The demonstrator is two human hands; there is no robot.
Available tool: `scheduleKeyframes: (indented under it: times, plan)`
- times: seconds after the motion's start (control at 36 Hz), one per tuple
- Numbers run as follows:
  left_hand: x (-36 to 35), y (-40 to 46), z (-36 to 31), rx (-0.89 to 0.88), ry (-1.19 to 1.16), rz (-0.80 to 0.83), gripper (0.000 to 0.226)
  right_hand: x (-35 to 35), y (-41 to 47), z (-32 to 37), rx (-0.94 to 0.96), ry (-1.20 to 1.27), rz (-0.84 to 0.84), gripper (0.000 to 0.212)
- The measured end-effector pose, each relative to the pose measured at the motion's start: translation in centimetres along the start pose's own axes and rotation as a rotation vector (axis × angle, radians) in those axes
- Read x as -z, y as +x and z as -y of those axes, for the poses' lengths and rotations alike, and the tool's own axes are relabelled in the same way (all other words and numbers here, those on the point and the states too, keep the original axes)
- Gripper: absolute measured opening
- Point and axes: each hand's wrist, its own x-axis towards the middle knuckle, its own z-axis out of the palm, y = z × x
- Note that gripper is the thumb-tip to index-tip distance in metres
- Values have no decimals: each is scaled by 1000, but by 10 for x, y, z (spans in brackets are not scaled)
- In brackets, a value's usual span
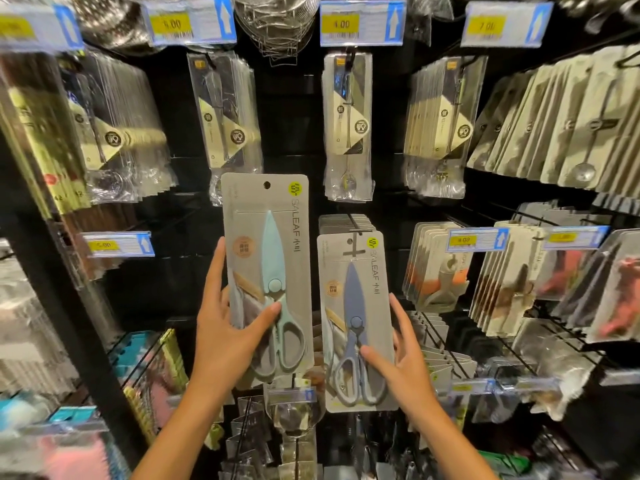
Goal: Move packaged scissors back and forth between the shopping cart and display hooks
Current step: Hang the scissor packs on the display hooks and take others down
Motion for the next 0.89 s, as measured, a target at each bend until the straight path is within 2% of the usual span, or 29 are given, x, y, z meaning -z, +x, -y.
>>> scheduleKeyframes:
  times: [0.44,0.58,0.64,0.75,0.89]
  plan:
    - [5,4,1,7,-11,0,109,-1,5,-11,13,38,-52,91]
    - [5,6,0,-3,-4,5,108,-2,14,-16,9,-21,-25,92]
    - [4,7,0,-6,-4,5,108,-3,20,-18,14,-72,-10,92]
    - [4,10,-2,-16,2,12,108,-4,38,-25,60,-352,59,90]
    - [4,14,-5,-34,2,16,109,-4,63,-37,22,-575,84,94]
